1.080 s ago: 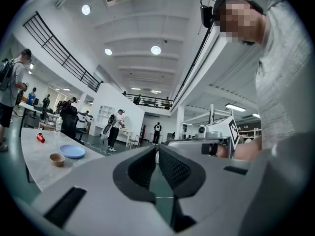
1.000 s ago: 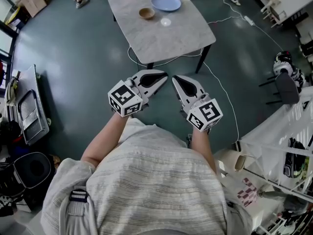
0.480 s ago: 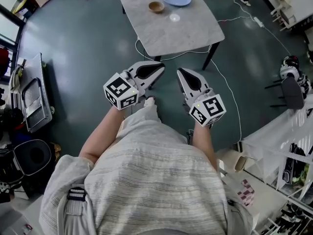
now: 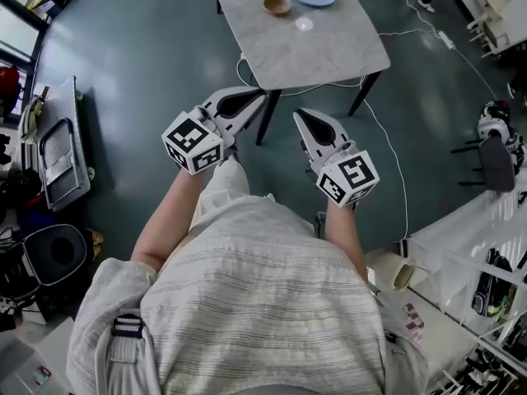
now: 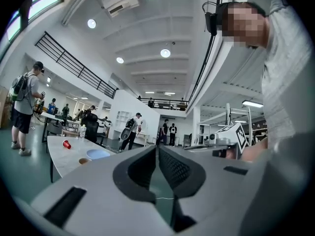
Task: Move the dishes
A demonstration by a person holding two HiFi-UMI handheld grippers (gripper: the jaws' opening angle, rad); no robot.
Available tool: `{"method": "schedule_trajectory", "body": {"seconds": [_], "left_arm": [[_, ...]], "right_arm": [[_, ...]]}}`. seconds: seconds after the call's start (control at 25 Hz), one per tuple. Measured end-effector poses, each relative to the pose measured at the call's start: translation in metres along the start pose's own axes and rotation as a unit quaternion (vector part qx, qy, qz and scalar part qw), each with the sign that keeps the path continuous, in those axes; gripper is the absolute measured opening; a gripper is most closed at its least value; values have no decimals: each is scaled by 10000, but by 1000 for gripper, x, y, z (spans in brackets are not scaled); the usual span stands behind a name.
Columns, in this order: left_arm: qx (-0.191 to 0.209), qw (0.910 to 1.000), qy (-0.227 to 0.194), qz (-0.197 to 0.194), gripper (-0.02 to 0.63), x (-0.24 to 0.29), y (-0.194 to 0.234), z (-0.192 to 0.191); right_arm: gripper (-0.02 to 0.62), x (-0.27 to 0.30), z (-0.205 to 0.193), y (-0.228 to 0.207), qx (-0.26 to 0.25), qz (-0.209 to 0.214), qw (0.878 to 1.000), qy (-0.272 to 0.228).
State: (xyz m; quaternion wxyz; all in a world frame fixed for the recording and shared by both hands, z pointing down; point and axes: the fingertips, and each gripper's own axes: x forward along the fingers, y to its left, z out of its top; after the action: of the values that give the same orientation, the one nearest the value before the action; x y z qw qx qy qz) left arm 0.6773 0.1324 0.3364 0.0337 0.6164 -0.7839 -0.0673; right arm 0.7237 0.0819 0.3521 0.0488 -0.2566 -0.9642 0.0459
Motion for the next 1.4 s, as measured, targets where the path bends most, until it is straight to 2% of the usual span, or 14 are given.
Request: {"method": "schedule_trajectory", "body": {"seconds": [0.24,0.48,0.68,0.96,1.16,1.4], "left_arm": [[-30,9999,-55,-120,34,-6,36,4],[-203,9995,-38,-258,34,-10,101,-6],[-225,9988,-27,-434,34,-20,167,4],[-73,9985,-14,-546,34,-48,263,28],[-116,9992,-126,-348,34,-74,315,41],[-142,9995,-119,-261,34,-83,345,44]], "right_arm": [[18,53,5,3,-187,106,9997,151],[18,122,2,-11,-252,41,9992,312],[18,197,3,-19,-164,-39,9991,396],[18,305,25,-25,-325,-562,9978,164],[18,358,30,-12,-401,-405,9982,181],[18,405,32,-7,-406,-100,9988,260]]}}
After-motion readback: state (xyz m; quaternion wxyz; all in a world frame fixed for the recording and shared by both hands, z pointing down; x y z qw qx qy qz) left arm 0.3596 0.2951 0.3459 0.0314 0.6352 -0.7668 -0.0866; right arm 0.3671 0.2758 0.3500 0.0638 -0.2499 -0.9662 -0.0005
